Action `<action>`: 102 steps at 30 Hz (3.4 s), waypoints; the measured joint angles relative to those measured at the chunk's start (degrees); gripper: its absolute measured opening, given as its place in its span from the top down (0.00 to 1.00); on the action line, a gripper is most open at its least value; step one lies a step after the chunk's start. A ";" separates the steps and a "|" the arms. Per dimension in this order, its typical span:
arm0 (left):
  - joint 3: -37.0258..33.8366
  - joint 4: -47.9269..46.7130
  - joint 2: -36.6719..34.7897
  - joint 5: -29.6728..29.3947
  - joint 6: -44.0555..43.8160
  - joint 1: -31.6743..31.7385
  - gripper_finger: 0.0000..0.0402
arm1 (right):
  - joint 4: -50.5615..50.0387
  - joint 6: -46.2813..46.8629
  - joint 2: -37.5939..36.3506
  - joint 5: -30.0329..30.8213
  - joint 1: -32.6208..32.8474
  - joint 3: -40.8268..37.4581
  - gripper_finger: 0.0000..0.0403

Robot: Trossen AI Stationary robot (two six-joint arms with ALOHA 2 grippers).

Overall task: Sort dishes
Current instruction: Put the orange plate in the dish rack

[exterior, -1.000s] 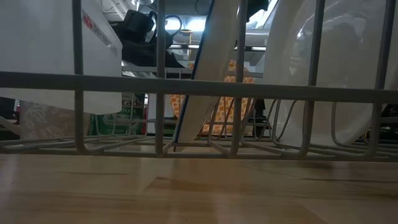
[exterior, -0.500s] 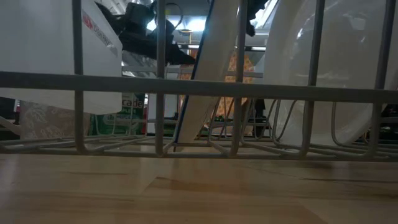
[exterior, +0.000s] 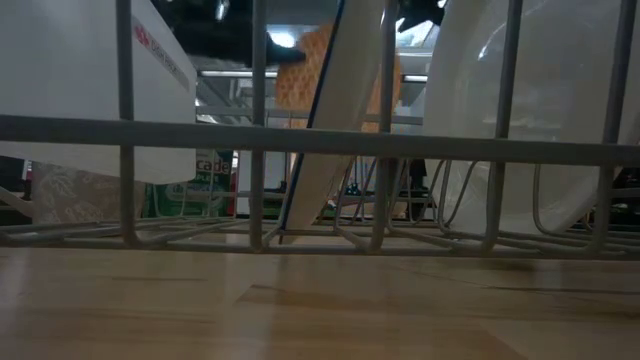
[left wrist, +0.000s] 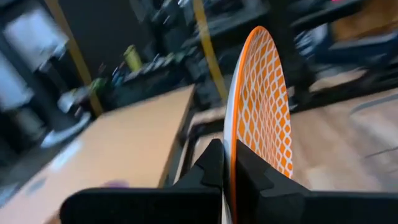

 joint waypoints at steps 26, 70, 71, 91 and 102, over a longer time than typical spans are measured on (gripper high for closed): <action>2.57 4.45 -3.43 19.91 17.10 -13.21 1.00 | 59.25 27.76 -48.69 -1.40 0.00 -82.83 0.63; 12.52 1.22 19.26 29.32 19.37 -26.81 1.00 | 83.09 32.99 -49.35 -5.45 0.00 -98.97 0.63; 12.52 0.95 19.26 29.26 19.56 -26.92 1.00 | 83.09 32.99 -49.35 -5.45 0.00 -98.97 0.63; 12.55 0.23 24.33 29.22 20.43 -26.93 1.00 | 82.96 32.97 -49.35 -5.50 0.00 -98.95 0.63; 12.55 -0.13 24.33 24.43 19.52 -28.58 0.95 | 82.92 32.95 -49.35 -5.52 0.00 -98.92 0.63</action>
